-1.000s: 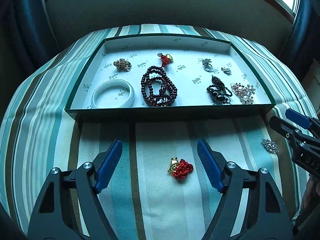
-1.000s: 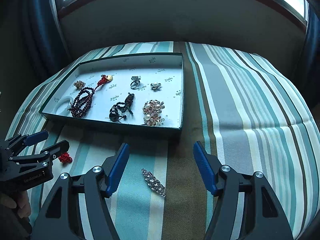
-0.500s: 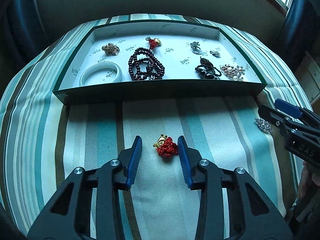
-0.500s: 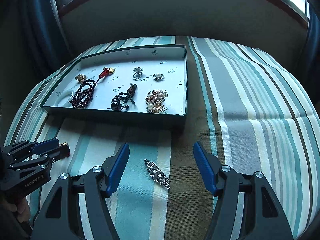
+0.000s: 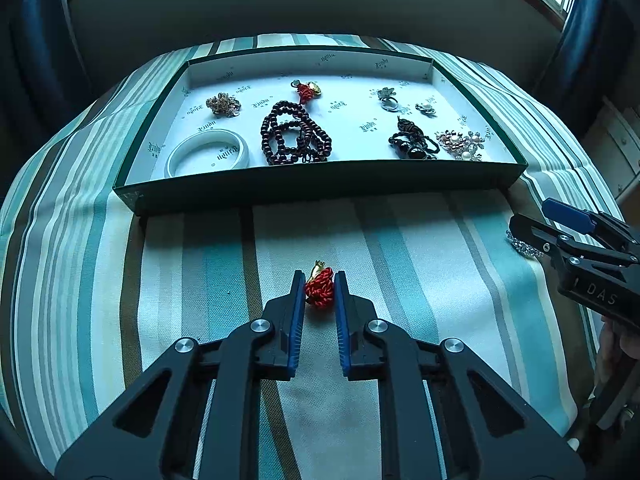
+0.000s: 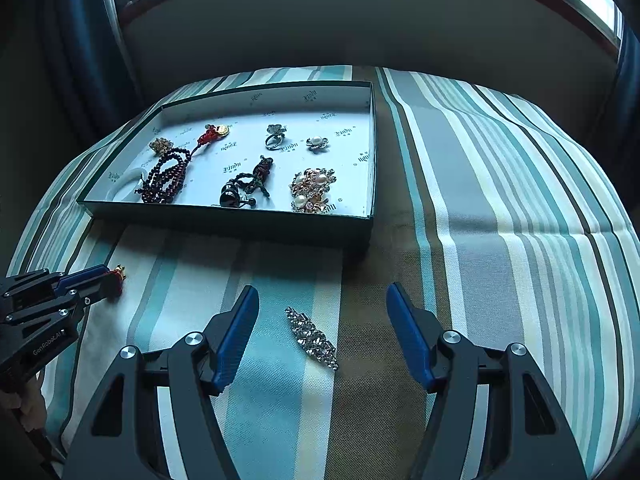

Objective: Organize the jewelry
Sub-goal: 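Grasp the red knot charm with the left gripper while the right gripper grasps the long rhinestone brooch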

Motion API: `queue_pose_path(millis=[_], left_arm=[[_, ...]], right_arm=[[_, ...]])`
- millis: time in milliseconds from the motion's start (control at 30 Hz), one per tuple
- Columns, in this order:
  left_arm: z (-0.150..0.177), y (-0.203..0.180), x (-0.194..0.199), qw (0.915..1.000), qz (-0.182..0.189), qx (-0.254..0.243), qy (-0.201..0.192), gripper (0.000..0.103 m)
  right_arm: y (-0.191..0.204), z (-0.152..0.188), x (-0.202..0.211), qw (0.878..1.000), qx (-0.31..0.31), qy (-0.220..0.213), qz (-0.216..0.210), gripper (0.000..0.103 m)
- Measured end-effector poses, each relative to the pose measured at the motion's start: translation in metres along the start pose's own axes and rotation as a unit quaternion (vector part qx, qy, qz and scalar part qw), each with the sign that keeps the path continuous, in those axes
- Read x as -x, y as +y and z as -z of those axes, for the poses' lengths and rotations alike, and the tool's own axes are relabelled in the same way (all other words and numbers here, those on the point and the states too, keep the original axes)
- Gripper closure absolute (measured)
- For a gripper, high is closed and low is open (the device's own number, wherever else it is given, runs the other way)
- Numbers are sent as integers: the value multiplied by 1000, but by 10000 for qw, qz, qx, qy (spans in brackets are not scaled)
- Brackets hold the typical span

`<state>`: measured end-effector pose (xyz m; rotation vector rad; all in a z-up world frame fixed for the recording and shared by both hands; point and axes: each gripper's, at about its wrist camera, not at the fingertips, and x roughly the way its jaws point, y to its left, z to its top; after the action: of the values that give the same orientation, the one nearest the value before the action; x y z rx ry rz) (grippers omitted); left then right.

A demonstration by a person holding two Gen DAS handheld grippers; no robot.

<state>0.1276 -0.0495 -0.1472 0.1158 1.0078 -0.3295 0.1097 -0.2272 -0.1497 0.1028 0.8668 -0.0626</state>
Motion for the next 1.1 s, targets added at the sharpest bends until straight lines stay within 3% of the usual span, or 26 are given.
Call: queue_pose_path(millis=[500, 667, 1000, 1100], left_arm=[[1, 28, 5, 9993, -266, 238, -71, 90], [2, 28, 5, 9993, -271, 234, -82, 90], [1, 29, 5, 9993, -262, 249, -81, 90], [1, 30, 4, 9993, -266, 263, -84, 90]], right_arm=[[4, 12, -2, 9989, 307, 365, -13, 38], [17, 16, 3, 9973, 516, 456, -249, 58], [10, 10, 0, 9981, 372, 428, -248, 63], [9, 9, -1, 9983, 387, 401, -193, 72]])
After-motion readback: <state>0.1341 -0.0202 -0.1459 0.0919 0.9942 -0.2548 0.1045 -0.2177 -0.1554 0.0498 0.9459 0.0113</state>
